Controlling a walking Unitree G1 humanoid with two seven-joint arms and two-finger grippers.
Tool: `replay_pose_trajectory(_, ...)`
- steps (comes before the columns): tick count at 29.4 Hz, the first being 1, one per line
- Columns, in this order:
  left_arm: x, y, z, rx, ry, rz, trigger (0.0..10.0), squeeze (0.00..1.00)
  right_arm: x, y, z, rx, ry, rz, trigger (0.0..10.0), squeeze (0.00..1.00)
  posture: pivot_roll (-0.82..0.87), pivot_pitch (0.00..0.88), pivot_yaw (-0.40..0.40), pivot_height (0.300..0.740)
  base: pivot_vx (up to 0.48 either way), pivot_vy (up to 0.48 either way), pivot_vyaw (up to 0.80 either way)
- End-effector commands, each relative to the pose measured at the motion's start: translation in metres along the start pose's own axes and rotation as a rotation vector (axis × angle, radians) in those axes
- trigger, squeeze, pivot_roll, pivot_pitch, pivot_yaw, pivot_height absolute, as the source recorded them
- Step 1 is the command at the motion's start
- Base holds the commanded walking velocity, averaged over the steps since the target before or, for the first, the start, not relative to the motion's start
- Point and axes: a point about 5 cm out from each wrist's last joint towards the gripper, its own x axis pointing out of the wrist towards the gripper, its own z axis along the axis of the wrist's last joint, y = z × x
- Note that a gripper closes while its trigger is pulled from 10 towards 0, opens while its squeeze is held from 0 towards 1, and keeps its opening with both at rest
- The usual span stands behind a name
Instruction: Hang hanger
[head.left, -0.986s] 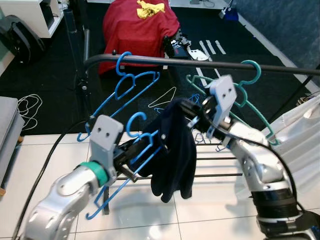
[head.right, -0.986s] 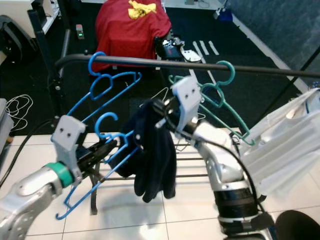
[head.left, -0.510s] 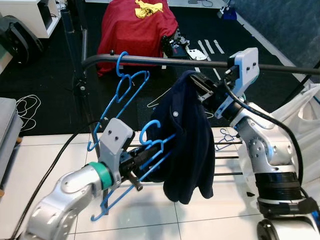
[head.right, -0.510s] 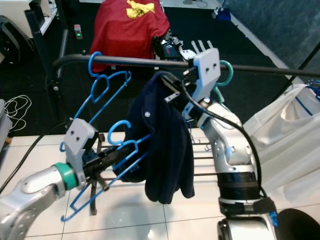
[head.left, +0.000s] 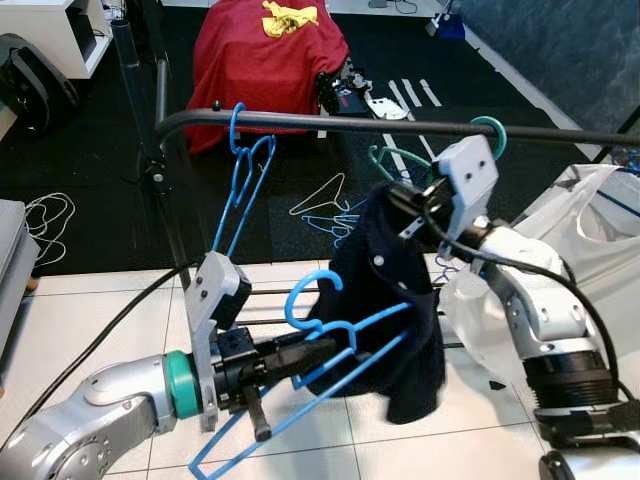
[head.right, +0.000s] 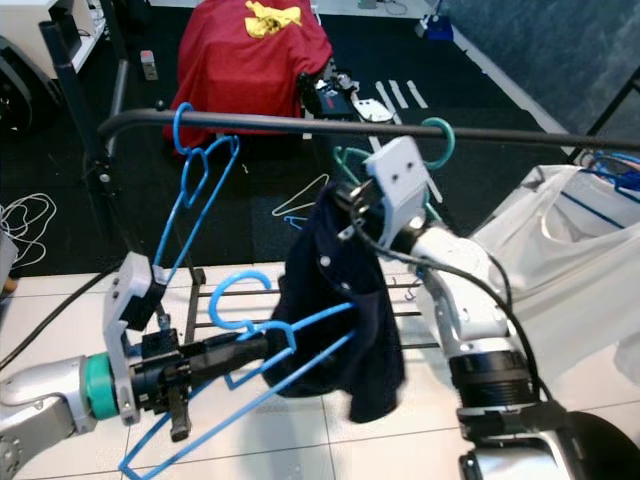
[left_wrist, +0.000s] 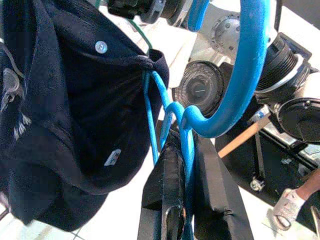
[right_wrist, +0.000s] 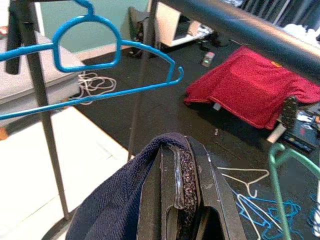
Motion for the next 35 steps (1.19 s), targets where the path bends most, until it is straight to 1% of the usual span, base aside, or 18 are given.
replay_pose_trajectory(1, 0.005, -0.013, 0.0, -0.022, -0.016, -0.085, 10.0, 0.0, 0.004, 0.005, 0.004, -0.009, -0.028, 0.021, 10.0, 0.0, -0.02, 0.073, 0.006, 0.74, 0.0, 0.0, 0.0)
replay_pose_trajectory(2, 0.005, -0.013, 0.0, -0.022, -0.016, -0.085, 10.0, 0.0, 0.004, 0.005, 0.004, -0.009, -0.028, 0.021, 10.0, 0.0, -0.02, 0.073, 0.006, 0.74, 0.0, 0.0, 0.0)
replay_pose_trajectory(3, 0.008, -0.017, 0.001, -0.042, -0.036, -0.108, 10.0, 0.0, 0.01, 0.011, 0.008, -0.008, -0.052, 0.048, 10.0, 0.0, -0.02, 0.074, 0.002, 0.74, 0.0, 0.0, 0.0)
replay_pose_trajectory(6, 0.01, -0.017, 0.002, -0.055, -0.057, -0.1, 10.0, 0.0, 0.014, 0.017, 0.013, 0.008, -0.079, 0.071, 10.0, 0.0, -0.02, 0.076, -0.001, 0.74, 0.0, 0.0, 0.0)
replay_pose_trajectory(7, 0.012, -0.015, 0.001, -0.064, -0.072, -0.077, 10.0, 0.0, 0.014, 0.02, 0.019, 0.05, -0.11, 0.08, 10.0, 0.0, -0.02, 0.077, -0.004, 0.74, 0.0, 0.0, 0.0)
replay_pose_trajectory(9, 0.012, -0.015, 0.001, -0.064, -0.072, -0.077, 10.0, 0.0, 0.014, 0.02, 0.019, 0.05, -0.11, 0.08, 10.0, 0.0, -0.02, 0.077, -0.004, 0.74, 0.0, 0.0, 0.0)
replay_pose_trajectory(10, 0.013, -0.013, 0.002, -0.074, -0.086, -0.057, 10.0, 0.0, 0.012, 0.021, 0.026, 0.105, -0.146, 0.076, 10.0, 0.0, -0.02, 0.079, -0.006, 0.74, 0.0, 0.0, 0.0)
replay_pose_trajectory(12, 0.013, -0.013, 0.002, -0.074, -0.086, -0.057, 10.0, 0.0, 0.012, 0.021, 0.026, 0.105, -0.146, 0.076, 10.0, 0.0, -0.02, 0.079, -0.006, 0.74, 0.0, 0.0, 0.0)
replay_pose_trajectory(14, 0.013, -0.009, 0.001, -0.073, -0.091, -0.006, 10.0, 0.0, 0.001, 0.02, 0.035, 0.207, -0.181, 0.025, 10.0, 0.0, -0.03, 0.082, -0.007, 0.74, 0.0, 0.0, 0.0)
replay_pose_trajectory(16, 0.013, -0.002, -0.001, -0.057, -0.082, 0.047, 10.0, 0.0, -0.008, 0.017, 0.037, 0.267, -0.181, -0.031, 10.0, 0.0, -0.04, 0.082, -0.006, 0.74, 0.0, 0.0, 0.0)
replay_pose_trajectory(20, 0.013, -0.001, -0.001, -0.054, -0.08, 0.058, 10.0, 0.0, -0.01, 0.017, 0.037, 0.277, -0.18, -0.041, 10.0, 0.0, -0.04, 0.082, -0.006, 0.74, 0.0, 0.0, 0.0)
replay_pose_trajectory(21, 0.013, 0.002, -0.001, -0.061, -0.086, 0.071, 10.0, 0.0, -0.011, 0.016, 0.04, 0.307, -0.187, -0.062, 10.0, 0.0, -0.04, 0.082, -0.006, 0.74, 0.0, 0.0, 0.0)
replay_pose_trajectory(25, 0.014, 0.006, 0.0, -0.063, -0.097, 0.104, 10.0, 0.0, -0.012, 0.015, 0.046, 0.341, -0.193, -0.09, 10.0, 0.0, -0.04, 0.08, -0.009, 0.74, 0.0, 0.0, 0.0)
replay_pose_trajectory(27, 0.014, 0.006, 0.0, -0.063, -0.097, 0.104, 10.0, 0.0, -0.012, 0.015, 0.046, 0.341, -0.193, -0.09, 10.0, 0.0, -0.04, 0.08, -0.009, 0.74, 0.0, 0.0, 0.0)
replay_pose_trajectory(30, 0.014, 0.01, 0.0, -0.052, -0.102, 0.142, 10.0, 0.0, -0.013, 0.016, 0.048, 0.349, -0.19, -0.092, 10.0, 0.0, -0.04, 0.081, -0.009, 0.74, 0.0, 0.0, 0.0)
replay_pose_trajectory(32, 0.013, 0.021, 0.001, 0.006, -0.094, 0.25, 10.0, 0.0, -0.012, 0.018, 0.052, 0.35, -0.195, -0.07, 10.0, 0.0, -0.04, 0.077, -0.015, 0.74, 0.0, 0.0, 0.0)
replay_pose_trajectory(34, 0.013, 0.021, 0.001, 0.006, -0.094, 0.25, 10.0, 0.0, -0.012, 0.018, 0.052, 0.35, -0.195, -0.07, 10.0, 0.0, -0.04, 0.077, -0.015, 0.74, 0.0, 0.0, 0.0)
replay_pose_trajectory(35, 0.014, 0.026, 0.001, 0.04, -0.091, 0.299, 10.0, 0.0, -0.01, 0.019, 0.056, 0.351, -0.203, -0.058, 10.0, 0.0, -0.04, 0.077, -0.015, 0.74, 0.0, 0.0, 0.0)
